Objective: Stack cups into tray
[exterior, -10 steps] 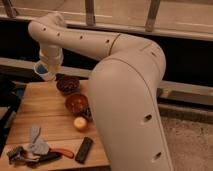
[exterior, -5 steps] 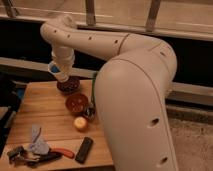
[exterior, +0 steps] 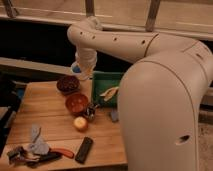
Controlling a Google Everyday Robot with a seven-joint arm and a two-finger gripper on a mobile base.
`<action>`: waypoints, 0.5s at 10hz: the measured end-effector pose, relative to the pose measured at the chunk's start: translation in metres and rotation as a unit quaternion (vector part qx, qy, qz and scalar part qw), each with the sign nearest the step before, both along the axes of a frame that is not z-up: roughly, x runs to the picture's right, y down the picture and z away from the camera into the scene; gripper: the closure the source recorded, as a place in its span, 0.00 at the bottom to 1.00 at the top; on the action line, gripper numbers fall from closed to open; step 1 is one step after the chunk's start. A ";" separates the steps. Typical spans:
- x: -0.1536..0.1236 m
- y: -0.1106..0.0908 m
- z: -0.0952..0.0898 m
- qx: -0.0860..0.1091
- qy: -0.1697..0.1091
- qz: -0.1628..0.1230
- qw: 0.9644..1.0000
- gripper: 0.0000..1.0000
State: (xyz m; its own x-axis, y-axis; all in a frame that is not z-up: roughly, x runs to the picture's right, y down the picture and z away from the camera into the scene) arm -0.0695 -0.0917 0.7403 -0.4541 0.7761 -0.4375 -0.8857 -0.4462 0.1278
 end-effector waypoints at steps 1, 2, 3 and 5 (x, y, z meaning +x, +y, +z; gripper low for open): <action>0.012 0.001 0.003 -0.004 0.012 0.010 1.000 1.00; 0.024 0.001 0.005 -0.006 0.024 0.020 0.999 1.00; 0.036 0.002 0.007 -0.008 0.034 0.029 0.999 1.00; 0.041 0.002 0.008 -0.009 0.039 0.034 0.999 1.00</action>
State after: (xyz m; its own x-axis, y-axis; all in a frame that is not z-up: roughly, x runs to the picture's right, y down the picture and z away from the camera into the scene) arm -0.0280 -0.0898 0.7481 -0.5390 0.7344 -0.4124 -0.8403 -0.5021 0.2042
